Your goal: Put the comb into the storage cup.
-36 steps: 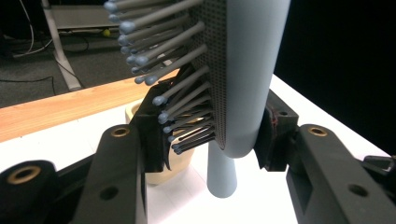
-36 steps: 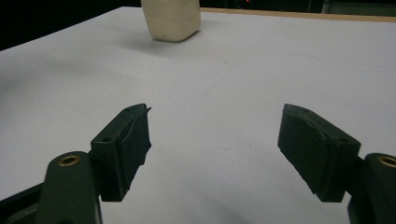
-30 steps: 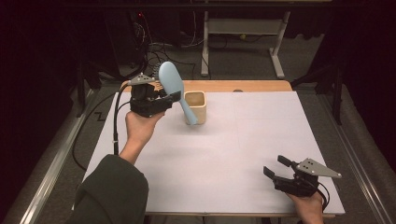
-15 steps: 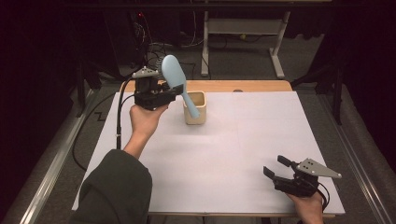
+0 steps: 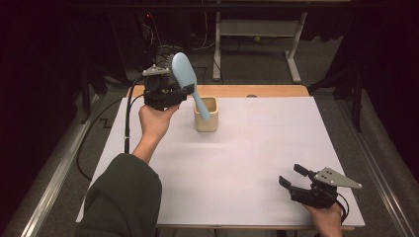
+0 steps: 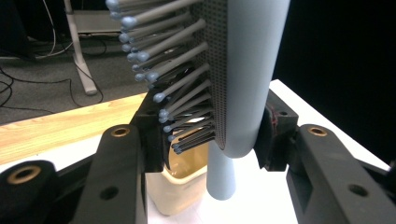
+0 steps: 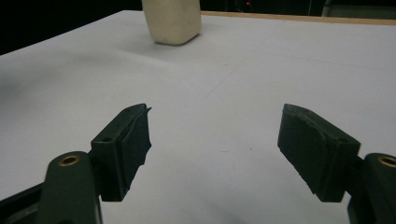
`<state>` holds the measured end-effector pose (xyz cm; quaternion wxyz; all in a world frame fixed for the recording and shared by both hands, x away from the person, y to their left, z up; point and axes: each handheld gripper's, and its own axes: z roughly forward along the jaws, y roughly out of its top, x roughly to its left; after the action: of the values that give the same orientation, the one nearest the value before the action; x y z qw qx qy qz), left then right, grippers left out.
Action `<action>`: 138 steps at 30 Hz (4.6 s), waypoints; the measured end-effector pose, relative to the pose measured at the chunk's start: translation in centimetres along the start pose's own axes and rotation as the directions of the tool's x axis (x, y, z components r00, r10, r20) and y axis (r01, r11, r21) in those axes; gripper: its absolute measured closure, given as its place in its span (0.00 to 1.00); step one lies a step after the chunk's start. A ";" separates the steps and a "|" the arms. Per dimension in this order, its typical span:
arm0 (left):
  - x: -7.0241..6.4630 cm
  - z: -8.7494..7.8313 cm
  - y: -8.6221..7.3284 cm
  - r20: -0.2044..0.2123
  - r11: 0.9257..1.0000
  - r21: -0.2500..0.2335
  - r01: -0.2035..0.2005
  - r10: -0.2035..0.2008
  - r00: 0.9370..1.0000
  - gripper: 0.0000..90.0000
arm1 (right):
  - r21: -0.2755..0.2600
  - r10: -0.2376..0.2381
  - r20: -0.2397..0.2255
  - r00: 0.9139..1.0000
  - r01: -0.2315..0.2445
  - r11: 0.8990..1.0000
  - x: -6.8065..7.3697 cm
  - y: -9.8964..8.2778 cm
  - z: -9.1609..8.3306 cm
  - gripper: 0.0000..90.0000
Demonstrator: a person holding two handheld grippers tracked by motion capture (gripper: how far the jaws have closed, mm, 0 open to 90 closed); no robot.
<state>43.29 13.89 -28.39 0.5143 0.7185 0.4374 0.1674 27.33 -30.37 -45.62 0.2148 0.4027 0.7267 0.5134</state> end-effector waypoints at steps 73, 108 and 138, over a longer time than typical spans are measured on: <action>1.5 7.2 -0.4 -0.085 0.997 0.068 0.036 -0.031 0.996 0.60 | -0.019 0.003 -0.017 1.000 -0.004 1.000 0.0 0.0 -0.2 0.28; 1.6 9.2 -2.4 -0.080 0.991 0.120 0.058 -0.048 0.996 0.60 | -0.013 -0.002 -0.019 1.000 0.002 1.000 0.1 0.0 0.0 0.29; 1.6 10.1 -3.6 -0.091 0.987 0.151 0.050 -0.036 0.995 0.60 | -0.012 -0.015 -0.014 1.000 0.015 1.000 0.3 0.1 0.1 0.29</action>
<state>49.46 9.49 -36.06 0.4414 0.7381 0.4865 0.1538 27.29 -30.10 -45.58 0.2160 0.3925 0.7279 0.5190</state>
